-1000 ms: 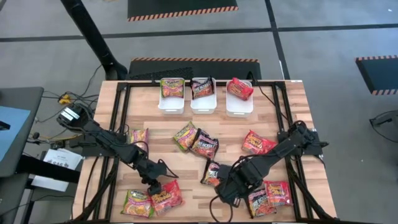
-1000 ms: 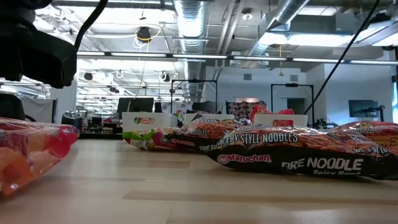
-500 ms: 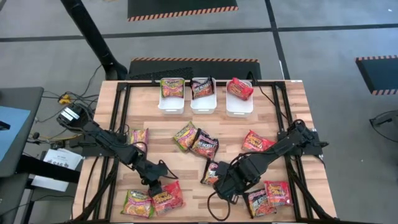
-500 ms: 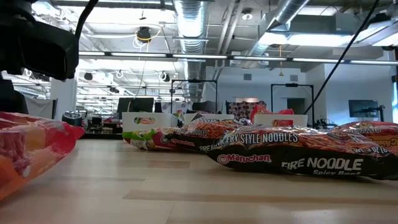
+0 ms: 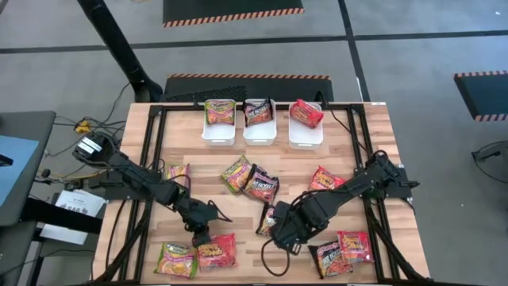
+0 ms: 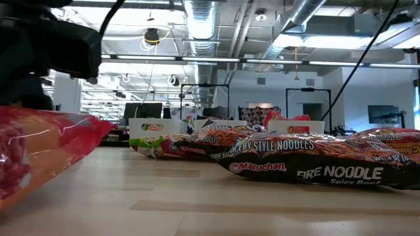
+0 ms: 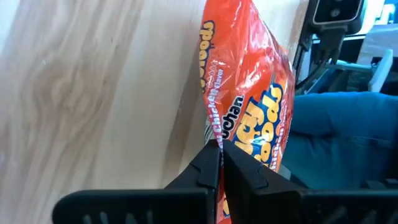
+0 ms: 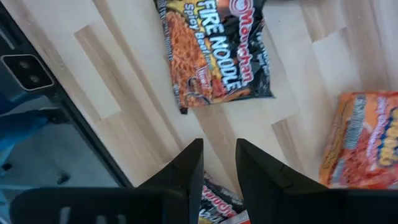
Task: Sort Maruchan noodles
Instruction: Put the orange noodle pack into the right white bin
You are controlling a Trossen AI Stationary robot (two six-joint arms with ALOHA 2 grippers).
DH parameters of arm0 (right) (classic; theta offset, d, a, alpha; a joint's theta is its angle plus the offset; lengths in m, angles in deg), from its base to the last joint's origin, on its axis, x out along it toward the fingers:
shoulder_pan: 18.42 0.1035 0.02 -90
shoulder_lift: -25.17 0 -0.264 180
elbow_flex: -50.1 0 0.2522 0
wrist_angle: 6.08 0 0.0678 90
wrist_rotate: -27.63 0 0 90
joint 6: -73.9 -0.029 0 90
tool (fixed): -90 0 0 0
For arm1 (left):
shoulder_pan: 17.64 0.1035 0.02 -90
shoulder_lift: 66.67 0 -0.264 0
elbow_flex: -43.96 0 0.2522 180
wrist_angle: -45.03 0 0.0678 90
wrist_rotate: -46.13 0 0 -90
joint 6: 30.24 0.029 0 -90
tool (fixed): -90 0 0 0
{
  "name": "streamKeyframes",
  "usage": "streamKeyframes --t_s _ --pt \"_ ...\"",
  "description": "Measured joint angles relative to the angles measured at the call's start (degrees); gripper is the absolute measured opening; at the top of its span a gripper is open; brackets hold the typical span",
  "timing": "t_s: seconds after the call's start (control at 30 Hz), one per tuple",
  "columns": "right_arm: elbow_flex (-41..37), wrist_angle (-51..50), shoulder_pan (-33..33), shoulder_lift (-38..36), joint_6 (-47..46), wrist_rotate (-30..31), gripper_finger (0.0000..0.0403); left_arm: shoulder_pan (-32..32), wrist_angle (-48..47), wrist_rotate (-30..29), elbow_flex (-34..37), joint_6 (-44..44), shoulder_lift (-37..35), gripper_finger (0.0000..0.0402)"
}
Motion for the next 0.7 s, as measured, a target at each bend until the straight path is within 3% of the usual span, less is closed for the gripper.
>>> streamKeyframes --t_s 0.3,0.7 --pt "0.0 3.9 -1.8 -0.2 8.1 -0.8 0.0116 6.4 5.1 3.0 0.0 4.9 0.0 0.0000" --pt "0.0 16.6 -3.8 -1.5 23.0 -8.3 0.0116 14.9 5.8 11.2 -0.6 11.2 0.0 0.0000"
